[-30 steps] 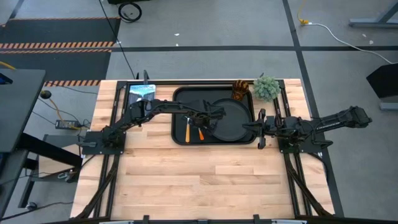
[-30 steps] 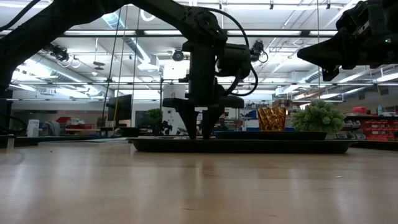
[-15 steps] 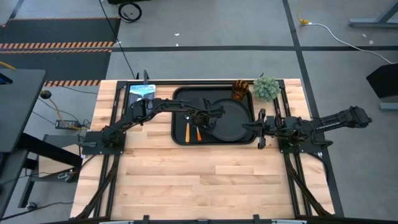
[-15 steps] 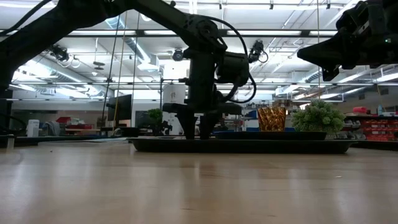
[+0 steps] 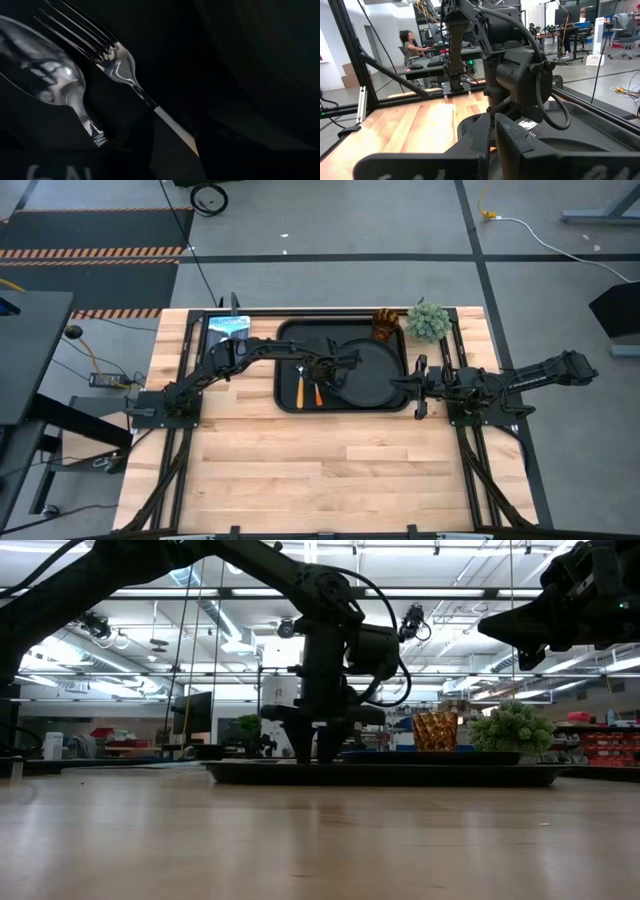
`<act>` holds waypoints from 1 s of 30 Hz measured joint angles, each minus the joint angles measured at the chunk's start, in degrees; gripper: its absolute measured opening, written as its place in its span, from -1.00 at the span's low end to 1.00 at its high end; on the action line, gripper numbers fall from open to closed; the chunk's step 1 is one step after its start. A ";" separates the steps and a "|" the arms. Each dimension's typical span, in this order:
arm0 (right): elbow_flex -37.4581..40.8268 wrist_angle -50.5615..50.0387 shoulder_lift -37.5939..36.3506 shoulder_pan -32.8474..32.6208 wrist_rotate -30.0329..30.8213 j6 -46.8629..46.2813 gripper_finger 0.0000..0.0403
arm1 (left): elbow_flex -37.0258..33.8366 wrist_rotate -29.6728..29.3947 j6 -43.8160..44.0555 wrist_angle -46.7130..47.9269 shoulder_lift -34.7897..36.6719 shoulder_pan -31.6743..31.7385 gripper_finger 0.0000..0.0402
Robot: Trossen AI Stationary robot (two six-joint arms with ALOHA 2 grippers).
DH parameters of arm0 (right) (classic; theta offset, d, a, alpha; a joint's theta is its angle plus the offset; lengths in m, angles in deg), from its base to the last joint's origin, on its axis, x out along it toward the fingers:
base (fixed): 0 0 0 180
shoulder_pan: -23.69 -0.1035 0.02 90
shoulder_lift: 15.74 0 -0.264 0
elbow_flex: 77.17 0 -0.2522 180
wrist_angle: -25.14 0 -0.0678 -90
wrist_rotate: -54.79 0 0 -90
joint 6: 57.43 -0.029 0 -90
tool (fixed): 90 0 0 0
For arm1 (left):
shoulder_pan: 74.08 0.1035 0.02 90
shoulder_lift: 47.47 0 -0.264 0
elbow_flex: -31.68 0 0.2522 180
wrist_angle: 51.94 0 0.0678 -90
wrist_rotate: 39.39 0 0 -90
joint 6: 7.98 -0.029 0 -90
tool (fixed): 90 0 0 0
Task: Pick and place plate/cup/fork/spoon on tray
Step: Adjust the orange fork on the black tray
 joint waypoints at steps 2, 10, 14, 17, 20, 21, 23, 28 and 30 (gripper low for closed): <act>0.00 0.00 0.00 0.01 0.00 -0.02 -0.83 | -0.03 0.00 -0.97 0.42 0.03 0.09 -0.28; 0.00 0.00 0.00 -0.01 0.00 0.00 -0.83 | -0.07 -0.31 -3.79 1.06 0.08 0.07 -0.28; -0.02 0.00 -0.01 0.00 0.00 -0.02 -0.83 | -0.10 -0.31 -4.54 1.45 0.21 0.07 -0.29; -0.01 0.00 -0.02 -0.01 0.00 0.00 -0.83 | -0.12 -0.19 -5.56 2.05 0.21 0.07 -0.29; 0.00 0.00 -0.02 -0.01 0.00 0.00 -0.83 | -0.12 0.45 -6.95 2.11 0.23 0.09 -0.29; -0.01 0.00 -0.01 0.00 -0.01 -0.01 -0.83 | -0.12 0.63 -7.64 2.13 0.23 0.10 -0.29; -0.02 0.00 -0.01 0.00 -0.02 -0.01 -0.83 | -0.12 0.79 -9.38 2.26 0.25 0.13 -0.29; 0.00 0.00 0.00 -0.01 -0.02 0.00 -0.83 | -0.12 0.83 -12.92 3.44 0.27 0.11 -0.30; 0.00 0.00 -0.01 0.00 -0.01 -0.02 -0.83 | -0.12 0.89 -14.64 4.04 0.27 0.11 -0.30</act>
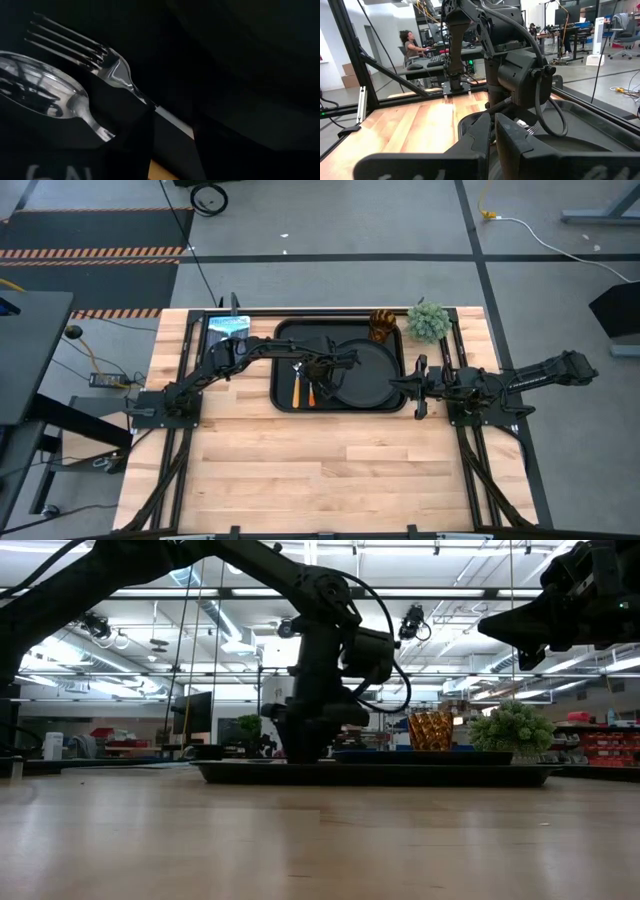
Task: Pick and place plate/cup/fork/spoon on tray
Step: Adjust the orange fork on the black tray
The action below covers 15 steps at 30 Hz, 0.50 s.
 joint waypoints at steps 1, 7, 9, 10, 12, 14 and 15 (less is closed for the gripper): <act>-0.01 0.00 -0.01 0.01 0.01 0.01 -0.83 | 0.00 0.00 -0.61 0.33 0.00 -0.01 -0.30; 0.00 0.00 0.00 0.00 0.01 0.00 -0.83 | -0.02 0.00 -1.41 0.93 0.00 -0.02 -0.33; -0.02 0.00 -0.02 -0.01 0.01 0.02 -0.83 | -0.02 0.00 0.06 0.89 0.00 -0.02 -0.33; 0.00 0.00 -0.01 0.00 -0.01 0.02 -0.83 | -0.02 0.02 0.79 0.78 0.02 -0.02 -0.33; -0.01 0.00 -0.02 0.02 0.01 0.01 -0.83 | -0.02 0.05 2.27 0.76 0.02 -0.01 -0.33; 0.00 0.00 0.00 0.00 0.01 0.01 -0.83 | -0.02 -0.53 4.05 0.82 0.04 0.07 -0.32; -0.02 0.00 0.00 0.01 0.01 0.02 -0.83 | -0.02 -0.97 4.57 0.80 0.11 0.07 -0.31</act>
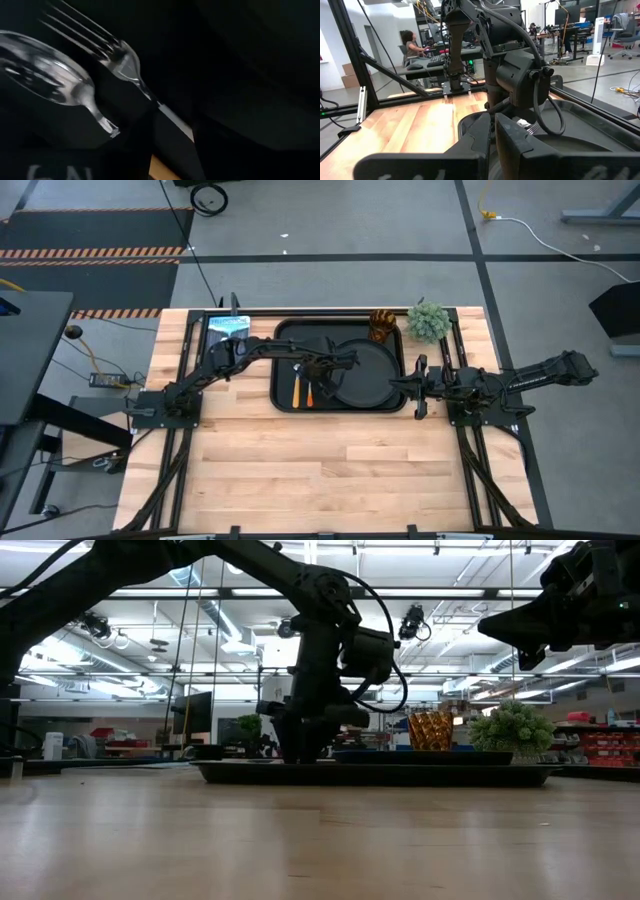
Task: Pick and place plate/cup/fork/spoon on tray
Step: Adjust the orange fork on the black tray, then return to Home Position
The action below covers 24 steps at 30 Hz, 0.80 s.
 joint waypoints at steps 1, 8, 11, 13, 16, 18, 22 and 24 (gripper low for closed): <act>0.00 0.00 0.01 0.00 0.00 0.01 -0.83 | 0.00 -0.25 0.07 -0.04 0.24 0.00 -0.28; 0.01 0.00 0.00 0.00 -0.01 0.00 -0.83 | 0.02 -0.49 1.55 -0.50 2.38 0.13 0.02; 0.00 0.00 0.00 0.00 -0.01 -0.01 -0.83 | 0.02 -0.53 1.55 1.76 4.71 0.32 0.12; 0.00 0.00 0.01 0.00 0.00 0.01 -0.83 | 0.02 -0.54 1.51 3.75 6.81 0.33 0.14; 0.01 0.00 0.00 0.00 -0.02 -0.01 -0.83 | 0.02 -0.63 -0.60 4.55 10.21 -0.16 0.14; 0.01 0.00 -0.02 0.00 -0.02 0.00 -0.83 | 0.02 -0.90 -6.20 4.50 12.50 -1.27 0.11; -0.01 0.00 0.01 0.01 -0.02 0.01 -0.83 | 0.02 -5.36 -16.62 4.40 15.53 -5.11 0.02; 0.01 0.00 -0.01 -0.01 -0.02 0.00 -0.83 | 0.02 -9.23 -17.91 4.55 16.48 -6.88 -0.03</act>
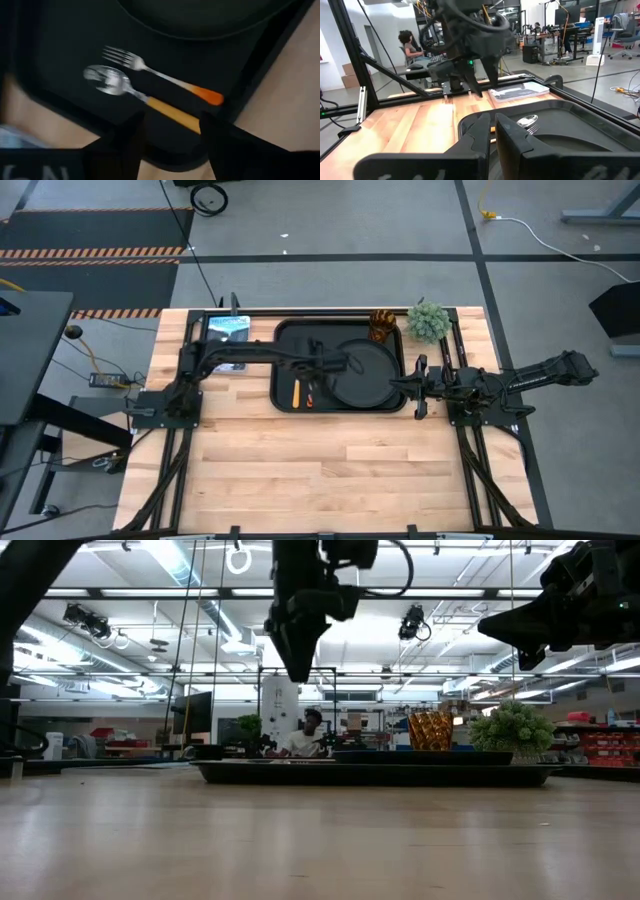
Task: Pick and place plate/cup/fork/spoon on tray
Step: Return to Home Position
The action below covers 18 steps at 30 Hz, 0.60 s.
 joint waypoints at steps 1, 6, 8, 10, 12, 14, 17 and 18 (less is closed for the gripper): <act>-0.01 0.00 0.00 0.01 0.01 0.00 -0.83 | 0.00 -1.61 -0.90 0.03 0.31 -0.74 -0.06; -0.02 0.00 0.02 0.02 0.02 0.00 -0.83 | 0.00 -14.65 -7.41 -0.78 0.71 -4.90 -0.19; -0.02 0.00 0.00 0.02 0.02 -0.02 -0.83 | 0.00 -22.60 -9.51 -1.88 0.70 -6.23 -0.24; 0.00 0.01 0.01 0.02 0.01 -0.01 -0.83 | 0.00 -29.27 -11.49 -3.64 0.61 -7.27 -0.28; 0.00 0.00 0.00 0.00 0.02 -0.01 -0.83 | 0.00 -33.69 -14.45 -5.18 0.49 -7.98 -0.31; 0.00 0.00 0.01 0.01 0.01 -0.01 -0.83 | 0.00 -35.10 -18.06 -6.70 0.49 -8.45 -0.34; 0.00 0.00 0.02 0.02 0.00 0.00 -0.83 | 0.00 -32.83 -24.51 -11.57 0.46 -8.93 -0.37; -0.02 0.00 0.00 0.02 0.00 0.00 -0.83 | 0.00 -31.10 -26.36 -14.05 0.46 -8.95 -0.38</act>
